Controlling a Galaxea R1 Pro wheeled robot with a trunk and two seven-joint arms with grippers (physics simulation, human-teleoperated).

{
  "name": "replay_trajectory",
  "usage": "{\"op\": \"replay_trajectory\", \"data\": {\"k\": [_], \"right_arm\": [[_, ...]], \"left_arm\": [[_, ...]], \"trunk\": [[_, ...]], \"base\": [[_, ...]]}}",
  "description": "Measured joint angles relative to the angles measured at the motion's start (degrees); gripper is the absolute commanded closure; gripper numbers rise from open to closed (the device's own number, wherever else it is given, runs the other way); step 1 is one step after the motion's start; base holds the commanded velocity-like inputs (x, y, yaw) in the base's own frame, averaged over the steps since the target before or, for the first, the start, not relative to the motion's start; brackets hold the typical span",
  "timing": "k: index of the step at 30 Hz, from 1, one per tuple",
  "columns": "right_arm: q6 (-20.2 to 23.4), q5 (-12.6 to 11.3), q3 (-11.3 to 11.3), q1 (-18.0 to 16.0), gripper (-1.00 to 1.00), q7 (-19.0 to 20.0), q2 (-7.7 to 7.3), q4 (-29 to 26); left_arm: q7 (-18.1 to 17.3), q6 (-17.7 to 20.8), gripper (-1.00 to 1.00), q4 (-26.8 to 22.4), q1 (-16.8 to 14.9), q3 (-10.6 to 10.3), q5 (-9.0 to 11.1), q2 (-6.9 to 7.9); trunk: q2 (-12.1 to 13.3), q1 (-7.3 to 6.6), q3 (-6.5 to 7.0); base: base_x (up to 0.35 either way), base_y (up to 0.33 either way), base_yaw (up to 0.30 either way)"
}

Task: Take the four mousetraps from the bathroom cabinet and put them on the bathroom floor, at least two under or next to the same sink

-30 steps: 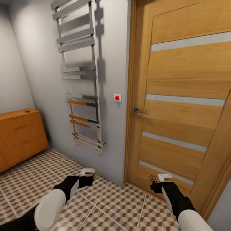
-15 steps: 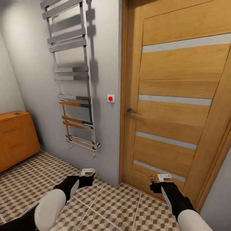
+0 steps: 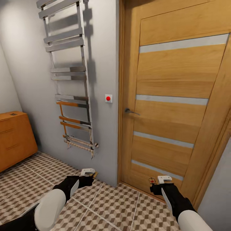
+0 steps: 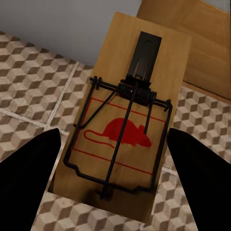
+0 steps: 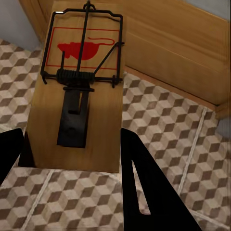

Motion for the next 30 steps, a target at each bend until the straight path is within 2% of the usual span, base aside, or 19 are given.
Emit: {"op": "replay_trajectory", "data": {"k": [30], "right_arm": [[0.79,0.05,0.09,0.00,1.00,-0.02,0.07,0.02]], "left_arm": [[-0.01,0.01,1.00,0.00,0.00,0.00,-0.01,0.00]], "trunk": [[0.00,0.00,0.00]], "base": [[0.000,0.000,-0.294]]}}
